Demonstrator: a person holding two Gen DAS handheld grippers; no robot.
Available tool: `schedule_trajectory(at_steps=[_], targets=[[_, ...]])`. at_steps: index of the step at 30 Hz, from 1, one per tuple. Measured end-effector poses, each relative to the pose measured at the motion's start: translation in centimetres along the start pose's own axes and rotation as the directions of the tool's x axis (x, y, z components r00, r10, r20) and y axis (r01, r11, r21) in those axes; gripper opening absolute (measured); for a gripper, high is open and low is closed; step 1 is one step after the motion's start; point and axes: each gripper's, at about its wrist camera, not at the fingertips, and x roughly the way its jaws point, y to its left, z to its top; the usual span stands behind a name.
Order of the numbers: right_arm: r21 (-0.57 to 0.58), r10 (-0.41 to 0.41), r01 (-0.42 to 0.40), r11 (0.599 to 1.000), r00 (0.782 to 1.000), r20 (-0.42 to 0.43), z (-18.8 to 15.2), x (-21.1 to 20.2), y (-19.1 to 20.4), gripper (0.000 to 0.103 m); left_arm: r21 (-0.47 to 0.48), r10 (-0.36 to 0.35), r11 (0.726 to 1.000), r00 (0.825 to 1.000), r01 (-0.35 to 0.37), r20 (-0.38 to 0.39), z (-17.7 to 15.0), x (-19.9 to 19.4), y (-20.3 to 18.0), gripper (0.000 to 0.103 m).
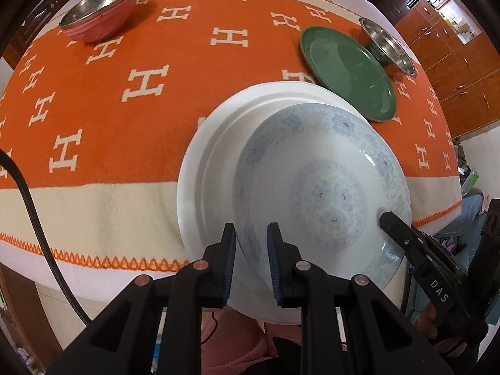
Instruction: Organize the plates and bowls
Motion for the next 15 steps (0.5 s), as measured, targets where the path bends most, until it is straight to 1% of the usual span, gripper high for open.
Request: schedule_trajectory(at_steps=[7,9,13,15], targets=[[-0.037,-0.04,0.039,0.999,0.999,-0.017,-0.1,1.0,1.0,0.015,0.004,0.024,1.0,1.0,-0.024,0.01,0.8,0.6,0.6,0.018],[-0.044,-0.045,0.044,0.998,0.999,-0.021,-0.1,1.2,1.2,0.018,0.007,0.023,1.0,1.0,-0.024,0.017,1.0,0.5,0.8,0.018],[-0.07,-0.074,0.072,0.995,0.997,-0.026,-0.1,1.4,1.8,0.018,0.029,0.042,0.999,0.999,-0.042,0.027,1.2,0.5,0.8,0.018],[-0.085,-0.101,0.098,0.992,0.994,-0.034,0.1,1.5,2.0,0.018,0.032,0.039,0.999,0.999,-0.04,0.026,1.2,0.5,0.7,0.018]])
